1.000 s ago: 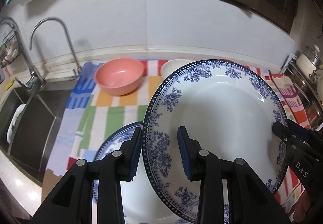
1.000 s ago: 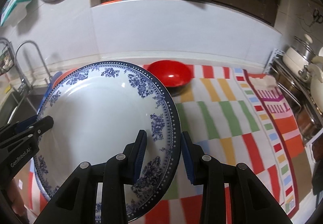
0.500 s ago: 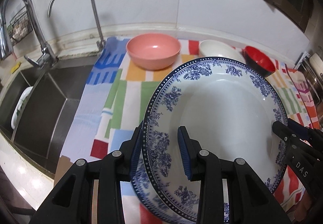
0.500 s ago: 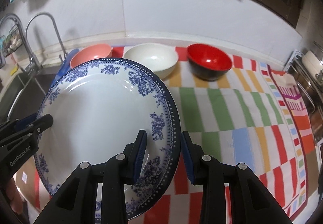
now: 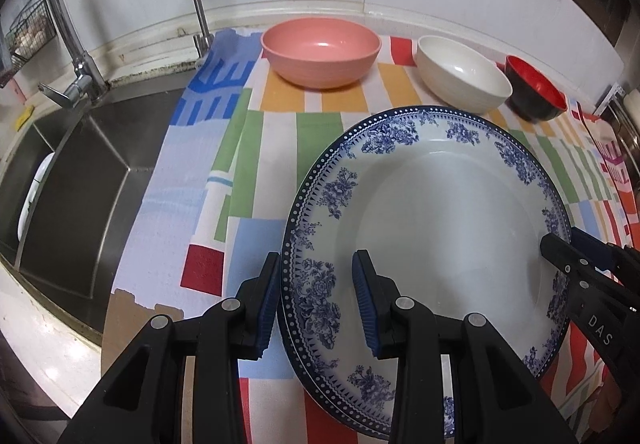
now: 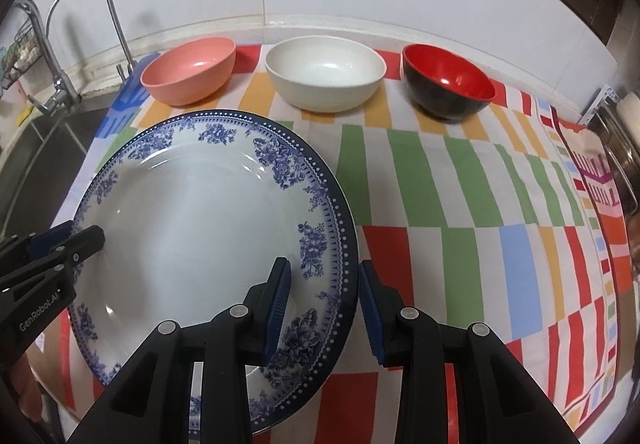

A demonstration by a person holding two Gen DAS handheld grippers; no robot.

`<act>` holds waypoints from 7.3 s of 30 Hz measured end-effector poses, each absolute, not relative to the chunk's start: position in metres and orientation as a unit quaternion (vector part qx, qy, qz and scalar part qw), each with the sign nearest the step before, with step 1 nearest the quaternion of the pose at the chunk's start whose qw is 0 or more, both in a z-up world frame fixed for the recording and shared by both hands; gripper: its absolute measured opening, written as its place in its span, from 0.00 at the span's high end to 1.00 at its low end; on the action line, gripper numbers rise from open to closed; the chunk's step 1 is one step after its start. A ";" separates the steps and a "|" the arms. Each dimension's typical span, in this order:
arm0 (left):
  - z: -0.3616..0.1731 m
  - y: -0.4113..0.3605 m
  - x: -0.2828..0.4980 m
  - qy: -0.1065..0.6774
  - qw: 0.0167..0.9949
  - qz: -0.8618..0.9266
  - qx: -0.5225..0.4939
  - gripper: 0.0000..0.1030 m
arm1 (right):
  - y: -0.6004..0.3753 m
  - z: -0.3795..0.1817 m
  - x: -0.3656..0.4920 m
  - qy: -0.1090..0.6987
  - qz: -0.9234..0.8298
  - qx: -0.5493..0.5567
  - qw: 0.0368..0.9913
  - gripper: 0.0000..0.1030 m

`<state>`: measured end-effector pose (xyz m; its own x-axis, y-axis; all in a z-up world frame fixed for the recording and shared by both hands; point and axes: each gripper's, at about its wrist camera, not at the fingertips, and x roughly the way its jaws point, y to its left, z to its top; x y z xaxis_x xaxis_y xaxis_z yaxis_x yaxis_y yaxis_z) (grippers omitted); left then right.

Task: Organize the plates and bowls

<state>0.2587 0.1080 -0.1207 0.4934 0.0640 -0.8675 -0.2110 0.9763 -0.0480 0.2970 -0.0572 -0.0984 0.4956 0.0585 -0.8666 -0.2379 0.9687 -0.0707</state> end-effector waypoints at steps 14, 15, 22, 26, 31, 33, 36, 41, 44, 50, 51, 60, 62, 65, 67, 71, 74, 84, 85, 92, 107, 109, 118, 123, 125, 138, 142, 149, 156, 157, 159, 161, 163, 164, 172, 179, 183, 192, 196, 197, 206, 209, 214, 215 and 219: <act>-0.130 0.110 0.260 0.507 0.856 0.078 -0.066 0.62 | -0.053 -0.111 0.298 0.511 0.093 -0.106 0.848 0.64; -0.131 0.111 0.261 0.508 0.855 0.077 -0.069 0.61 | -0.053 -0.112 0.299 0.514 0.095 -0.108 0.846 0.63; -0.120 0.112 0.259 0.488 0.867 0.087 -0.057 0.38 | -0.048 -0.105 0.296 0.495 0.098 -0.121 0.855 0.50; -0.109 0.114 0.258 0.473 0.875 0.086 -0.054 0.36 | -0.049 -0.090 0.293 0.462 0.094 -0.109 0.875 0.50; -0.089 0.117 0.257 0.439 0.893 0.095 -0.031 0.32 | -0.044 -0.076 0.293 0.434 0.115 -0.094 0.888 0.50; -0.080 0.120 0.256 0.423 0.900 0.099 -0.022 0.32 | -0.041 -0.072 0.295 0.432 0.124 -0.090 0.889 0.50; -0.068 0.128 0.258 0.405 0.908 0.106 -0.016 0.32 | -0.035 -0.063 0.300 0.422 0.134 -0.088 0.893 0.50; -0.050 0.141 0.268 0.385 0.916 0.111 -0.020 0.32 | -0.017 -0.043 0.314 0.395 0.149 -0.090 0.902 0.50; -0.044 0.148 0.275 0.377 0.919 0.117 -0.014 0.32 | -0.008 -0.033 0.325 0.383 0.157 -0.091 0.906 0.50; -0.043 0.165 0.302 0.383 0.916 0.120 -0.018 0.32 | 0.011 -0.022 0.355 0.376 0.173 -0.097 0.905 0.50; -0.044 0.167 0.305 0.384 0.915 0.121 -0.018 0.32 | 0.014 -0.020 0.361 0.374 0.175 -0.099 0.905 0.50; -0.047 0.182 0.348 0.384 0.915 0.126 -0.003 0.33 | 0.041 -0.018 0.410 0.368 0.193 -0.117 0.902 0.50; -0.048 0.184 0.357 0.384 0.915 0.125 -0.001 0.33 | 0.045 -0.021 0.422 0.372 0.199 -0.117 0.899 0.50; -0.053 0.188 0.374 0.390 0.913 0.121 0.000 0.33 | 0.050 -0.027 0.439 0.379 0.203 -0.115 0.895 0.51; -0.057 0.191 0.385 0.395 0.911 0.118 -0.004 0.33 | 0.054 -0.033 0.450 0.386 0.207 -0.116 0.892 0.51; -0.069 0.198 0.406 0.409 0.905 0.115 -0.006 0.35 | 0.062 -0.047 0.468 0.400 0.213 -0.116 0.884 0.51; -0.078 0.202 0.417 0.418 0.902 0.113 -0.008 0.36 | 0.069 -0.060 0.482 0.416 0.215 -0.118 0.876 0.55; -0.110 0.207 0.444 0.444 0.890 0.100 -0.013 0.41 | 0.083 -0.093 0.508 0.457 0.229 -0.121 0.851 0.65; -0.112 0.206 0.446 0.446 0.889 0.099 -0.013 0.42 | 0.083 -0.095 0.509 0.460 0.230 -0.121 0.849 0.65; -0.126 0.206 0.459 0.461 0.883 0.089 -0.015 0.50 | 0.088 -0.107 0.518 0.476 0.233 -0.125 0.839 0.69; -0.140 0.198 0.471 0.473 0.880 0.038 0.002 0.83 | 0.099 -0.118 0.524 0.486 0.243 -0.141 0.828 0.88; -0.139 0.197 0.470 0.471 0.881 0.035 0.006 0.82 | 0.099 -0.118 0.525 0.487 0.243 -0.140 0.827 0.88; -0.122 0.199 0.461 0.467 0.884 0.023 -0.017 0.83 | 0.095 -0.106 0.520 0.486 0.241 -0.117 0.832 0.89; -0.105 0.192 0.448 0.456 0.889 0.018 -0.019 0.83 | 0.086 -0.088 0.507 0.480 0.237 -0.109 0.838 0.89; -0.098 0.188 0.441 0.449 0.893 0.017 -0.015 0.83 | 0.081 -0.081 0.499 0.476 0.235 -0.105 0.840 0.89; -0.058 0.131 0.384 0.411 0.912 -0.018 -0.002 0.82 | 0.022 -0.040 0.437 0.456 0.216 -0.089 0.858 0.89; -0.052 0.106 0.369 0.407 0.913 -0.034 0.004 0.82 | -0.002 -0.032 0.417 0.454 0.207 -0.089 0.862 0.89; -0.048 0.053 0.350 0.410 0.909 -0.073 0.017 0.81 | -0.055 -0.021 0.385 0.456 0.174 -0.072 0.870 0.89; -0.049 -0.007 0.340 0.418 0.900 -0.118 0.029 0.81 | -0.111 -0.018 0.358 0.456 0.128 -0.050 0.879 0.89; -0.050 -0.014 0.338 0.420 0.898 -0.125 0.030 0.81 | -0.120 -0.019 0.355 0.458 0.122 -0.046 0.879 0.89; -0.053 -0.033 0.336 0.424 0.894 -0.138 0.034 0.81 | -0.140 -0.021 0.347 0.463 0.106 -0.040 0.879 0.89; -0.055 -0.047 0.333 0.427 0.891 -0.148 0.039 0.81 | -0.155 -0.024 0.341 0.466 0.094 -0.034 0.879 0.89; -0.057 -0.063 0.331 0.432 0.887 -0.158 0.044 0.81 | -0.169 -0.026 0.335 0.469 0.085 -0.030 0.879 0.89; -0.059 -0.071 0.330 0.434 0.885 -0.162 0.047 0.81 | -0.176 -0.028 0.333 0.471 0.080 -0.026 0.878 0.89; -0.077 -0.119 0.328 0.457 0.868 -0.185 0.061 0.81 | -0.226 -0.041 0.319 0.485 0.053 -0.011 0.873 0.89; -0.100 -0.146 0.331 0.486 0.850 -0.191 0.066 0.82 | -0.256 -0.064 0.317 0.502 0.044 0.001 0.864 0.89; -0.112 -0.156 0.333 0.499 0.843 -0.189 0.070 0.82 | -0.267 -0.077 0.319 0.512 0.042 0.003 0.858 0.89; -0.115 -0.164 0.336 0.499 0.845 -0.179 0.069 0.82 | -0.277 -0.091 0.322 0.524 0.052 0.009 0.850 0.89; -0.115 -0.164 0.338 0.500 0.846 -0.174 0.065 0.79 | -0.278 -0.092 0.324 0.522 0.057 0.009 0.851 0.88; -0.115 -0.164 0.338 0.499 0.847 -0.173 0.064 0.74 | -0.279 -0.091 0.324 0.521 0.058 0.009 0.852 0.88; -0.101 -0.155 0.336 0.476 0.864 -0.147 0.068 0.47 | -0.279 -0.081 0.321 0.494 0.032 -0.006 0.869 0.67; -0.092 -0.149 0.332 0.467 0.870 -0.142 0.065 0.44 | -0.276 -0.073 0.318 0.481 0.032 -0.001 0.876 0.67; -0.073 -0.130 0.324 0.447 0.883 -0.129 0.060 0.36 | -0.263 -0.056 0.311 0.448 0.037 0.001 0.893 0.58; -0.069 -0.125 0.323 0.441 0.887 -0.125 0.058 0.35 | -0.260 -0.052 0.310 0.441 0.037 -0.001 0.897 0.58; -0.052 -0.106 0.316 0.421 0.898 -0.115 0.051 0.31 | -0.245 -0.041 0.307 0.423 0.044 -0.008 0.905 0.58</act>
<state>0.3157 -0.1063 -0.0524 0.6189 -0.1631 -0.7683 0.2489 0.9685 -0.0052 0.3073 -0.2455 -0.0411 0.6378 0.0721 -0.7668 -0.0863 0.9960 0.0219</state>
